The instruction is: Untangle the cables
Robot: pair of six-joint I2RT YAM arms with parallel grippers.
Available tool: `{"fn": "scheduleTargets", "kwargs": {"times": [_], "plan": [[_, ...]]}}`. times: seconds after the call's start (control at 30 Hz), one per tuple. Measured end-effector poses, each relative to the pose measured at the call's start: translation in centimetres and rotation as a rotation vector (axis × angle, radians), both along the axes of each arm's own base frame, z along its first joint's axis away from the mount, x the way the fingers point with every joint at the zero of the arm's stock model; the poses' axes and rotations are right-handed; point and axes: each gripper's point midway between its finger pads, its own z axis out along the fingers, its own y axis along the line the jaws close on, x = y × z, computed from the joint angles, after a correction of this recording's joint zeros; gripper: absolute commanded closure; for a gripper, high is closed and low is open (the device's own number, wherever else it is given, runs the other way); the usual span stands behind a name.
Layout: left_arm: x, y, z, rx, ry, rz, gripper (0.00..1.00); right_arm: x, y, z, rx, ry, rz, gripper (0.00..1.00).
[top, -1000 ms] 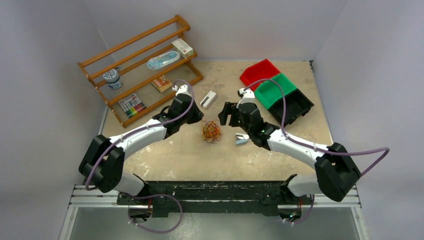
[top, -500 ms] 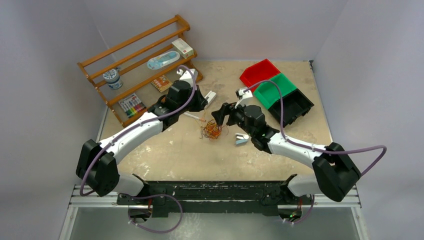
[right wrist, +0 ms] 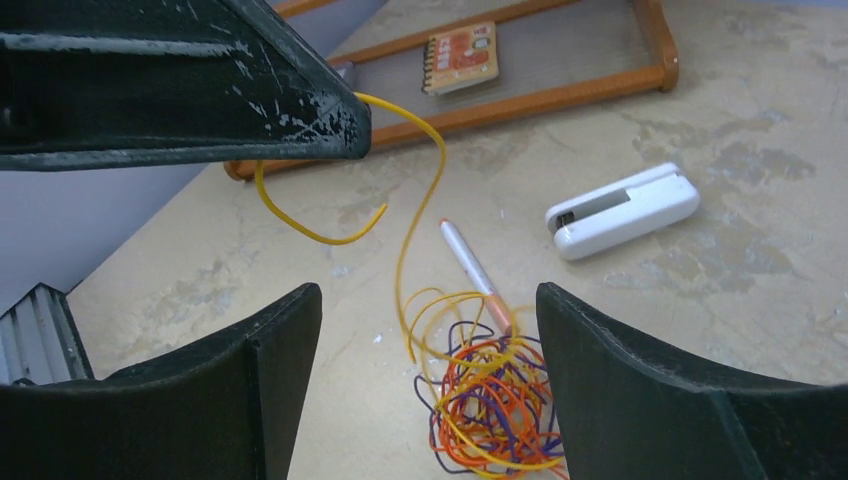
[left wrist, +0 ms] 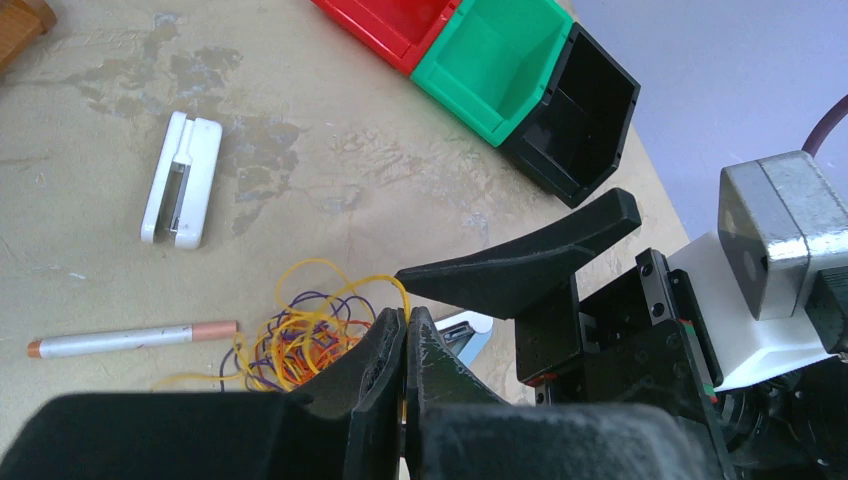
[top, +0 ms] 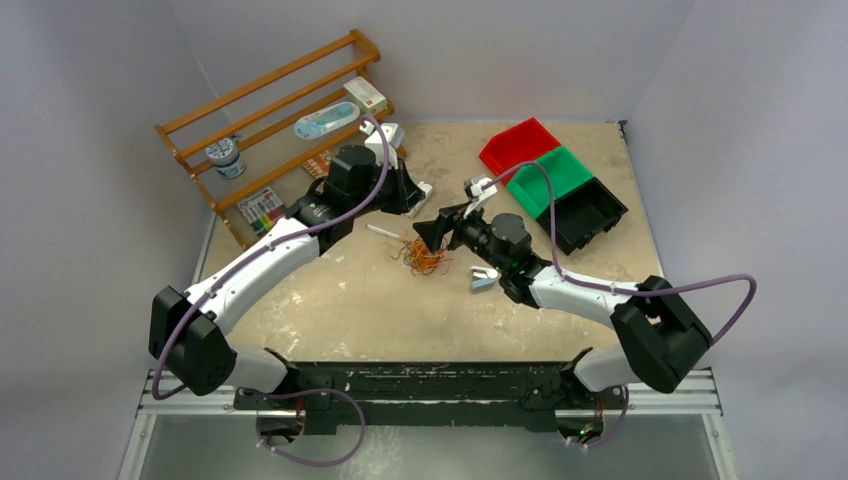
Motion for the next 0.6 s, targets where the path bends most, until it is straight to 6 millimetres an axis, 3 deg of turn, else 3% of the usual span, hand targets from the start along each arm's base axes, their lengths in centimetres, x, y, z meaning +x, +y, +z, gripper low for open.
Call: {"fn": "scheduleTargets", "kwargs": {"times": [0.37,0.6], "plan": [[-0.4,0.0,2.2,-0.021,-0.032,-0.017,1.0,-0.1,-1.6,1.3,0.005,-0.079,-0.054,0.22],[-0.6,-0.6,4.2,-0.055,-0.059,-0.05,1.0,-0.7,-0.5,1.8,-0.042,-0.172,0.041,0.22]]}}
